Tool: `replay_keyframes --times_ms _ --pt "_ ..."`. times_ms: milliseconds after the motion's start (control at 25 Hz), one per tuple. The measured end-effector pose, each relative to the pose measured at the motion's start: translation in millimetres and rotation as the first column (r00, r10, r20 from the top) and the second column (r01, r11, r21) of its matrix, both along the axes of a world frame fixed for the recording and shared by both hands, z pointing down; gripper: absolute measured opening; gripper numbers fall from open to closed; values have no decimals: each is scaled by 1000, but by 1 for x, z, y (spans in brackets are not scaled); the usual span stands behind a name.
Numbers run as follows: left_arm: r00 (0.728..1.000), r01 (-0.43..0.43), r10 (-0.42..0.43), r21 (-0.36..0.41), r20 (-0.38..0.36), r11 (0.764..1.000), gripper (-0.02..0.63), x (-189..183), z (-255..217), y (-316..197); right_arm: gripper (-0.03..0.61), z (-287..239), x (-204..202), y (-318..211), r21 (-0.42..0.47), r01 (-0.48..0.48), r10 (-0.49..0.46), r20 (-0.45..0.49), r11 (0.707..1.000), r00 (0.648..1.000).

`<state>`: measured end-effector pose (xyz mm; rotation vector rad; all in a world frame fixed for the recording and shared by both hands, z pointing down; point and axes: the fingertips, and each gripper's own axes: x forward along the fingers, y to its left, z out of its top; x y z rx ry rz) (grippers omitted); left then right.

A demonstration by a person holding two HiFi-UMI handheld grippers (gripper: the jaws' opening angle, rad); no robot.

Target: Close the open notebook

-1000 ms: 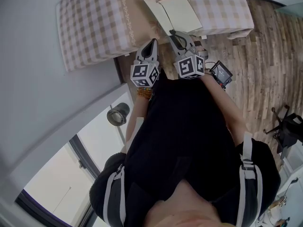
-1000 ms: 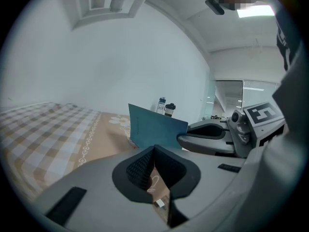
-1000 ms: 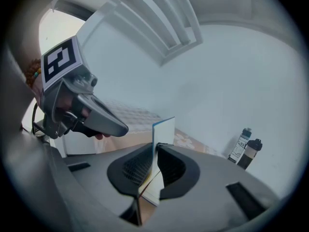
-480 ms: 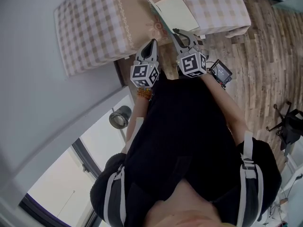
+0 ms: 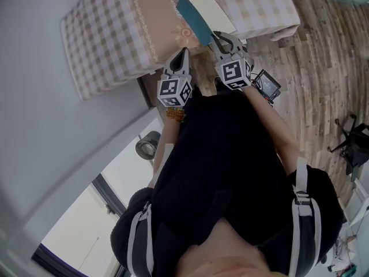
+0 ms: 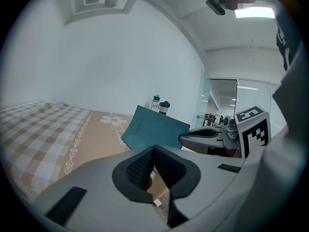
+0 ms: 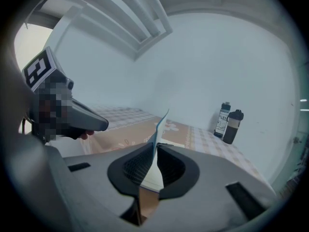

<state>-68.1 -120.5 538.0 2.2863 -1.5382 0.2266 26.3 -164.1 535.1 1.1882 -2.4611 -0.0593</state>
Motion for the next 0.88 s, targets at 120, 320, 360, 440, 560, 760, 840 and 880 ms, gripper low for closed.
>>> replay_keyframes --times_ms 120,320,360,440,560,760,840,880 --pt "1000 -6 6 -1 0 1000 15 1 0 -1 32 5 7 -4 -15 -29 29 -4 999 1000" --pt "1000 -8 8 -5 -1 1000 15 2 1 -1 35 18 19 -9 -48 -69 69 -10 996 998" --pt "1000 -7 7 -6 -1 1000 15 1 1 -1 35 20 20 -10 -54 -76 75 -13 996 997" --pt "1000 -4 4 -7 -4 1000 15 0 1 -1 37 25 24 -12 -64 -89 88 -25 994 996" --pt "1000 2 -2 -7 -6 1000 15 -3 2 0 40 35 29 -15 -86 -110 106 -45 990 993" --pt "1000 13 -13 -7 -10 1000 15 -6 2 1 48 55 37 -20 -139 -136 125 -82 981 989" --pt "1000 16 -16 -6 -12 1000 15 -7 3 1 51 61 38 -21 -146 -141 126 -104 979 987" --pt "1000 18 -18 -5 -14 1000 15 -7 3 1 52 63 39 -22 -148 -143 126 -118 979 985"
